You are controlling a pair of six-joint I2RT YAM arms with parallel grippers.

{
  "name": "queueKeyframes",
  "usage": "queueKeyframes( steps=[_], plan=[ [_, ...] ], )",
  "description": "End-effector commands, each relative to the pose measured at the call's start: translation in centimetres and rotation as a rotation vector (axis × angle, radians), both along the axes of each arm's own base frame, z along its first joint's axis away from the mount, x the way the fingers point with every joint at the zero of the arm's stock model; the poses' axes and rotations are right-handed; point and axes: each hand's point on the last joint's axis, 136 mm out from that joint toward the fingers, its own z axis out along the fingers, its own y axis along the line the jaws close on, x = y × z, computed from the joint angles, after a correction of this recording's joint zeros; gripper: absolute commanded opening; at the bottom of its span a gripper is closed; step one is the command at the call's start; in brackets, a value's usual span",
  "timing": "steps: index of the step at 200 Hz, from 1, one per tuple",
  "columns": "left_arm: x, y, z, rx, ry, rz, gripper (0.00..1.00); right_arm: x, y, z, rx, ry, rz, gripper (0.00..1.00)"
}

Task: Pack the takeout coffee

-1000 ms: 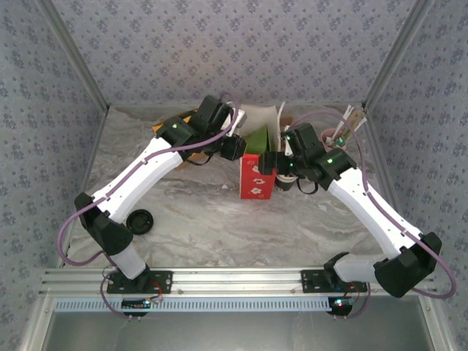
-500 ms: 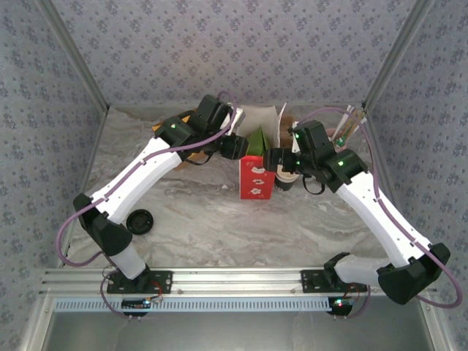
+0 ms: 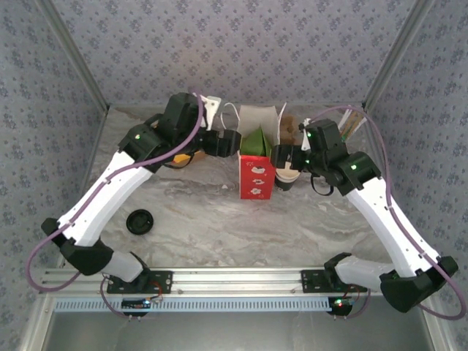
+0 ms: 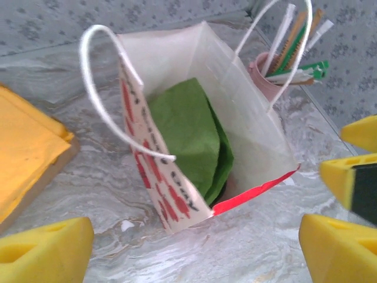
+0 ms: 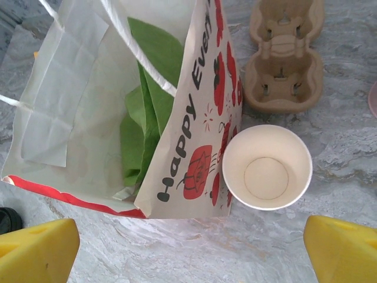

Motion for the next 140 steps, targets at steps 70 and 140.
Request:
queueKeyframes(
  steps=[70, 140],
  plan=[
    [0.8, 9.5, -3.1, 0.043, -0.007, 0.295, 1.00, -0.9, -3.6, -0.9, -0.031, -0.009, -0.096, 1.00],
    [0.8, 18.8, -11.3, 0.183, 0.036, 0.633, 1.00, -1.6, -8.9, -4.8, -0.195, -0.045, -0.243, 1.00]
  ],
)
